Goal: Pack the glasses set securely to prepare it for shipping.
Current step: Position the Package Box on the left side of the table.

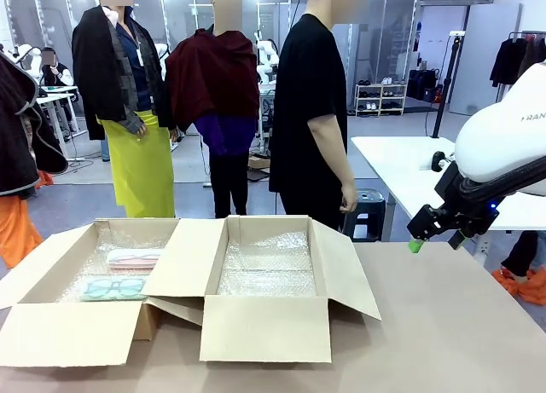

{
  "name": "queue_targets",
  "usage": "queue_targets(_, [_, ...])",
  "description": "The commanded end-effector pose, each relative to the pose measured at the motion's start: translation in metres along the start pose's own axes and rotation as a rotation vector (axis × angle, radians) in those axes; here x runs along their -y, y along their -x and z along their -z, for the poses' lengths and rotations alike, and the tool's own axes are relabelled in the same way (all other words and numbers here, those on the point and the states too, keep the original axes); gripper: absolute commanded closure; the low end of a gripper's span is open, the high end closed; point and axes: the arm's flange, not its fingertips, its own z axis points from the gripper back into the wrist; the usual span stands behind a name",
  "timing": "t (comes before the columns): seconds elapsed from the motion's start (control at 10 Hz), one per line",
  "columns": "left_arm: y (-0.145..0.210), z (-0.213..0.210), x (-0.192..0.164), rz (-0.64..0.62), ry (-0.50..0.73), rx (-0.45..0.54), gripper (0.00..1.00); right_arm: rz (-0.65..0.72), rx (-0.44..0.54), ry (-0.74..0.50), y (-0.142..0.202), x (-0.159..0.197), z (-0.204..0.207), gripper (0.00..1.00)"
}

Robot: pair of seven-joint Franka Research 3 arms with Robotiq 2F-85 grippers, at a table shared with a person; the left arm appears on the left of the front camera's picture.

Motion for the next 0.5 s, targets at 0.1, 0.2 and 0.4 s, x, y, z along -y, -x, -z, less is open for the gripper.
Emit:
queue_targets(0.1, [-0.0011, -0.0027, -0.0009, -0.010, -0.013, -0.019, 0.00, -0.011, 0.008, 0.004, 0.0002, 0.0007, 0.0002, 0.00])
queue_targets(0.2, [-0.0011, -0.0027, -0.0009, -0.010, -0.013, -0.019, 0.00, -0.011, 0.008, 0.004, 0.0002, 0.0007, 0.0002, 0.00])
queue_targets(0.4, [-0.0011, -0.0027, -0.0009, -0.010, -0.013, -0.019, 0.00, -0.011, 0.008, 0.004, 0.0002, 0.0007, 0.0002, 0.00])
